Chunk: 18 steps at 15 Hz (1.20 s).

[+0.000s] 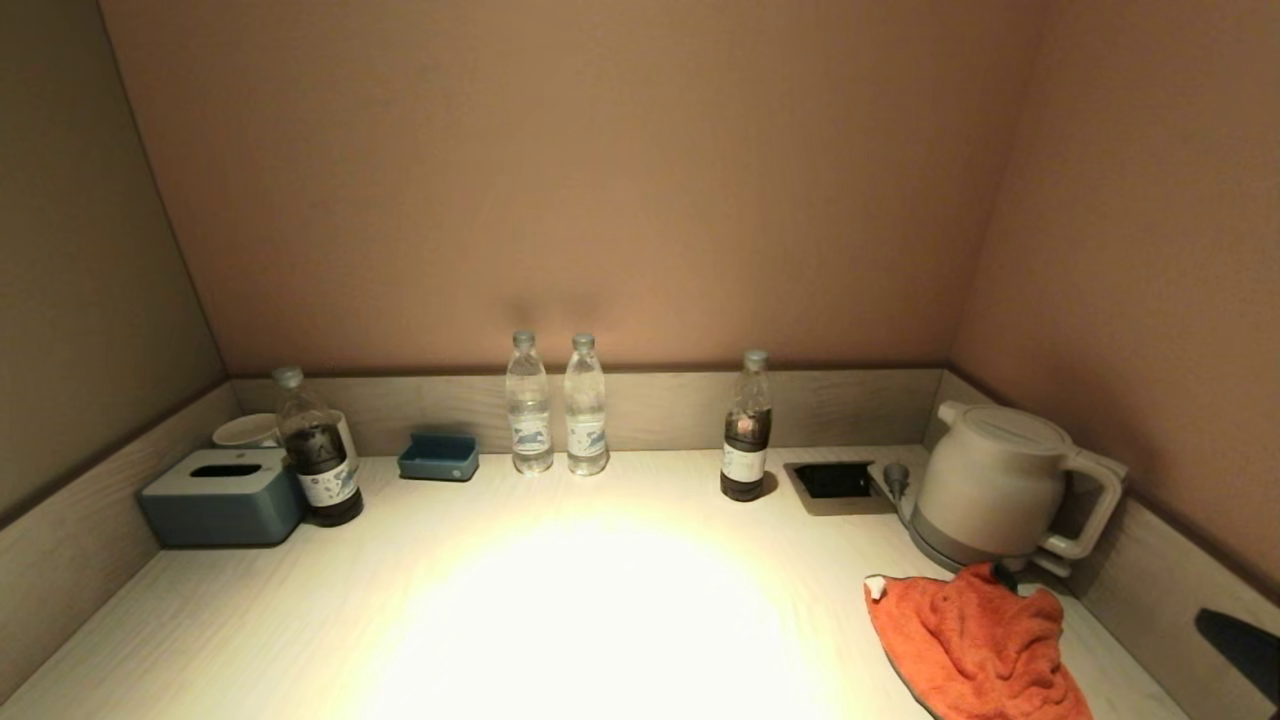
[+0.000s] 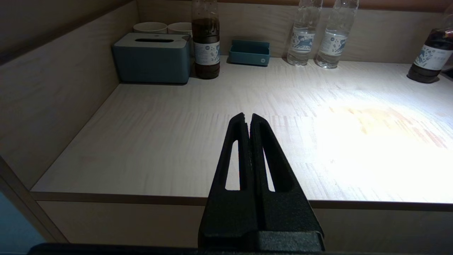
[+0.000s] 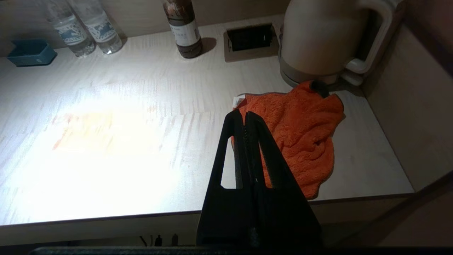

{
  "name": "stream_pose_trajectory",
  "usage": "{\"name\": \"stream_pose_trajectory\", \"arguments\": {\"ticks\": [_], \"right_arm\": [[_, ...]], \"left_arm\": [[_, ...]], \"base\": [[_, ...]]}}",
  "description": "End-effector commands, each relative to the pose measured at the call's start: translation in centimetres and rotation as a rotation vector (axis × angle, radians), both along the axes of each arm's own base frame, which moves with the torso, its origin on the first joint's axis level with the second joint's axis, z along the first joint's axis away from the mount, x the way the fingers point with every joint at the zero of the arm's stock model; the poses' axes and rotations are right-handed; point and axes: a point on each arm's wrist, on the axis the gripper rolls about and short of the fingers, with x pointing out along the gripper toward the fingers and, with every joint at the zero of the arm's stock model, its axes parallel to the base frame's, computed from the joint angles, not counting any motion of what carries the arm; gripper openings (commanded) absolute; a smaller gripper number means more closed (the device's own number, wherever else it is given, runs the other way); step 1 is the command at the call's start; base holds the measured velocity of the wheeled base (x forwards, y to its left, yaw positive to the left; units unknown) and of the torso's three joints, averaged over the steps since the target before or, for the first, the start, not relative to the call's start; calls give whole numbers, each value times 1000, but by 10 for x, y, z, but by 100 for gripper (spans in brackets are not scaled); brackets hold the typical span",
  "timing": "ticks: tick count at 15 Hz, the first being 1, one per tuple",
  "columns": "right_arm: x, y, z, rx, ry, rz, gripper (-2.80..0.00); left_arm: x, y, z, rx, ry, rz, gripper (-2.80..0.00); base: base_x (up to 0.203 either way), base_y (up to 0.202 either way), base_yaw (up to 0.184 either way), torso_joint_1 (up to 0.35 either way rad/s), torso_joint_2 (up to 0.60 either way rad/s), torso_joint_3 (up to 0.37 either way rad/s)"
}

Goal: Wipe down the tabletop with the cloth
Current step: Pick up the tablecloth

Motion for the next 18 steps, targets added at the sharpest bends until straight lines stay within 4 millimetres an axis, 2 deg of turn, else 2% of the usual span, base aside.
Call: {"name": "stream_pose_trajectory", "arguments": {"ticks": [1, 3, 4, 5, 6, 8, 10, 12, 14, 18], "right_arm": [[73, -2, -4, 68, 177, -34, -280], [117, -5, 3, 88, 216, -101, -280], [139, -7, 20, 85, 188, -144, -280], [155, -7, 42, 84, 149, -180, -280], [167, -7, 55, 81, 146, -217, -280], [183, -7, 53, 66, 264, -267, -280], [204, -14, 32, 39, 518, -320, -280], [208, -24, 10, 27, 722, -372, -280], [199, -26, -3, 16, 790, -381, -280], [183, -24, -13, 14, 862, -337, -280]], "left_arm": [[0, 0, 0, -1, 0, 0, -280], [0, 0, 0, -1, 0, 0, -280], [0, 0, 0, -1, 0, 0, -280], [0, 0, 0, -1, 0, 0, -280], [0, 0, 0, -1, 0, 0, -280], [0, 0, 0, -1, 0, 0, -280], [0, 0, 0, -1, 0, 0, -280], [0, 0, 0, -1, 0, 0, -280], [0, 0, 0, -1, 0, 0, -280], [0, 0, 0, -1, 0, 0, -280]], "base": [[0, 0, 0, 0, 0, 0], [0, 0, 0, 0, 0, 0], [0, 0, 0, 0, 0, 0], [0, 0, 0, 0, 0, 0], [0, 0, 0, 0, 0, 0], [0, 0, 0, 0, 0, 0], [0, 0, 0, 0, 0, 0], [0, 0, 0, 0, 0, 0], [0, 0, 0, 0, 0, 0], [0, 0, 0, 0, 0, 0]]}}
